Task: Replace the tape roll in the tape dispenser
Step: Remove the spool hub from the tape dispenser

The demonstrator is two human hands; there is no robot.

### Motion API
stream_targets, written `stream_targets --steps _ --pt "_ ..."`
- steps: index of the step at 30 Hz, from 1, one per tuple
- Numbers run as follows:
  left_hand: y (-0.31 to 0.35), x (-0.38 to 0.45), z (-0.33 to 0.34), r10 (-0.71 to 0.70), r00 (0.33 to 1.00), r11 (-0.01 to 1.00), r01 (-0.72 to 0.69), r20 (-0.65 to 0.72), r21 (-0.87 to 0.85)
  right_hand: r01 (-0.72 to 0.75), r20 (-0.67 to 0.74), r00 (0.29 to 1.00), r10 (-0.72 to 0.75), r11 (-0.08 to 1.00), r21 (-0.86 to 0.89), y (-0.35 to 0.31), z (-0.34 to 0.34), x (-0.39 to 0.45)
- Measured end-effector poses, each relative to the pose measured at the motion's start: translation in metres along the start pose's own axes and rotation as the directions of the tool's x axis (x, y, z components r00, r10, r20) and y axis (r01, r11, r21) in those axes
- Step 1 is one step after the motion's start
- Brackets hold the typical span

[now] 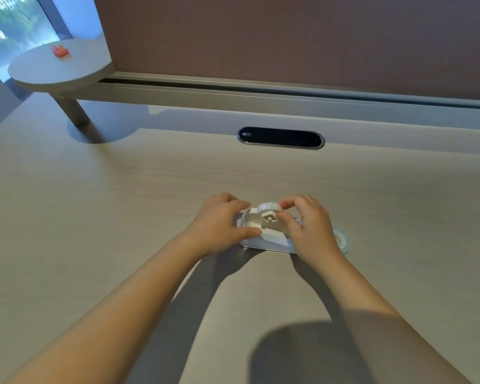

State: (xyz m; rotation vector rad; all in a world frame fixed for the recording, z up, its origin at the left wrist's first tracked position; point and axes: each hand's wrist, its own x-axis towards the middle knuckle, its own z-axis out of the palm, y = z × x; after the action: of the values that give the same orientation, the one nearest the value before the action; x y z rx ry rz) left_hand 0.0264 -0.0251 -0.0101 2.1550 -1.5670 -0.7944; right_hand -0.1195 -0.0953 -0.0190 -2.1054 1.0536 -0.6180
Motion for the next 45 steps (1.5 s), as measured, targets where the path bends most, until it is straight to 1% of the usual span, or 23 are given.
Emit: stream_targets --steps 1,2,4,5,7,11,13,16,18,20,26,30,35,38,41,43,45 --pt "0.007 -0.003 -0.005 -0.011 1.000 0.997 0.010 -0.015 -0.082 0.008 0.020 1.000 -0.009 0.999 0.041 -0.004 -0.007 0.000" --pt "0.013 -0.006 -0.009 -0.006 1.000 0.978 0.002 -0.019 -0.210 0.010 0.046 0.999 -0.014 0.995 0.099 -0.008 -0.013 -0.001" --pt "0.025 -0.012 -0.012 0.029 1.000 0.890 -0.024 0.004 -0.456 0.003 0.092 0.996 -0.023 0.975 0.222 -0.013 -0.024 -0.003" --pt "0.029 -0.015 -0.012 0.027 1.000 0.849 -0.020 0.005 -0.528 0.002 0.105 0.994 -0.031 0.965 0.262 -0.014 -0.027 -0.006" --pt "0.032 -0.018 -0.005 -0.016 0.999 0.801 -0.003 -0.027 -0.598 0.015 0.090 0.995 -0.044 0.954 0.298 -0.011 -0.026 -0.013" --pt "0.031 -0.025 0.020 -0.107 0.990 0.735 0.017 -0.092 -0.677 0.129 -0.086 0.990 -0.112 0.965 0.227 0.001 -0.016 -0.033" --pt "0.029 -0.028 0.034 -0.133 0.982 0.725 0.002 -0.136 -0.689 0.182 -0.105 0.981 -0.164 0.962 0.202 0.006 -0.010 -0.046" --pt "0.026 -0.034 0.050 -0.120 0.976 0.708 -0.043 -0.181 -0.705 0.251 -0.076 0.966 -0.245 0.965 0.082 0.013 -0.001 -0.058" --pt "0.023 -0.045 0.063 -0.093 0.973 0.723 -0.082 -0.213 -0.686 0.268 -0.079 0.961 -0.266 0.963 0.014 0.019 0.006 -0.069" --pt "0.021 -0.057 0.072 -0.067 0.967 0.737 -0.117 -0.244 -0.666 0.274 -0.079 0.958 -0.275 0.962 -0.016 0.022 0.009 -0.080" --pt "0.025 -0.097 0.079 0.043 0.955 0.798 -0.210 -0.294 -0.566 0.403 -0.103 0.897 -0.430 0.891 -0.208 0.010 0.005 -0.120" --pt "0.029 -0.112 0.079 0.086 0.941 0.806 -0.259 -0.327 -0.533 0.444 -0.104 0.866 -0.489 0.848 -0.289 -0.001 -0.001 -0.135" --pt "0.035 -0.109 0.088 0.090 0.939 0.831 -0.256 -0.333 -0.495 0.454 -0.071 0.859 -0.508 0.818 -0.353 0.006 -0.005 -0.139" --pt "0.037 -0.101 0.095 0.115 0.936 0.849 -0.267 -0.333 -0.457 0.469 -0.067 0.847 -0.528 0.801 -0.372 0.018 -0.007 -0.137" --pt "0.038 -0.090 0.098 0.094 0.941 0.863 -0.241 -0.326 -0.444 0.459 -0.039 0.865 -0.501 0.819 -0.343 0.028 -0.006 -0.132" --pt "0.035 -0.083 0.097 0.074 0.952 0.851 -0.215 -0.296 -0.479 0.438 -0.048 0.879 -0.474 0.843 -0.313 0.032 -0.006 -0.129" --pt "0.032 -0.078 0.095 0.052 0.968 0.805 -0.186 -0.245 -0.564 0.395 -0.102 0.901 -0.421 0.896 -0.203 0.035 -0.005 -0.126"
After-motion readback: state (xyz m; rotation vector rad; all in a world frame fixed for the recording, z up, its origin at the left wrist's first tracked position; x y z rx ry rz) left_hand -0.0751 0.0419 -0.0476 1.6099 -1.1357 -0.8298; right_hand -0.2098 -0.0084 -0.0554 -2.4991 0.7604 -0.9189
